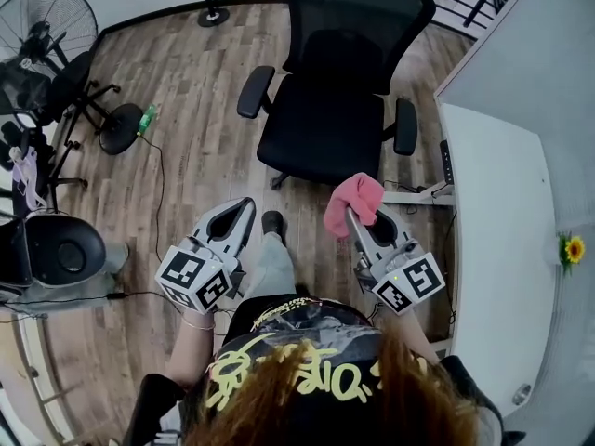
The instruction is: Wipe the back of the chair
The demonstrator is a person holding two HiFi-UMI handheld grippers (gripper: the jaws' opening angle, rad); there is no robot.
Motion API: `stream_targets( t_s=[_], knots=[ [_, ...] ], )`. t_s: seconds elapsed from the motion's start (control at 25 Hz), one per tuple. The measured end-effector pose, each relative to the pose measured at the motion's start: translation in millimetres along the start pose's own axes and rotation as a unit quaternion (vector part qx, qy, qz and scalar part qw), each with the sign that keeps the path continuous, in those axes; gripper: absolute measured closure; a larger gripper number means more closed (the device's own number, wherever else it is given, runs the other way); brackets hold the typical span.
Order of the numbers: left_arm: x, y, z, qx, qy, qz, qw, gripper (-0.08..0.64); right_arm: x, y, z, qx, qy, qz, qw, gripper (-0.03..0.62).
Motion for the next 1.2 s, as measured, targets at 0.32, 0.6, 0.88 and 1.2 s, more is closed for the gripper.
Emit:
stream_targets(
  t_s=[0.32,0.6,0.88,1.2],
  knots=[
    [58,33,-68,0.022,-0.018,-0.005,0.9996,0.571,83,9,44,-0.005,-0.019,0.0,1.0,0.52],
    [118,75,-129,0.029,-0.025,-0.011,0.9992,0.571,161,25,81,0.005,-0.014,0.013,1.0,0.52],
    [151,99,-179,0.033,-0.048,-0.036,0.9977,0.571,213,33,98,0.011,-0.042,0.011,0.999,0.52],
    [197,110,-221,0.033,-0.079,-0.045,0.9954,0.571,255,31,129,0.015,-0.08,0.013,0.997,0.52]
  ],
)
Point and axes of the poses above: the fingertips, and each gripper's own axes: x forward along the fingers, z to its right, y out of its top, the point moved 4 cm from there along -x, backward along the fingers, and after that the axes turned 8 degrees about -y, right-handed, at the moved point
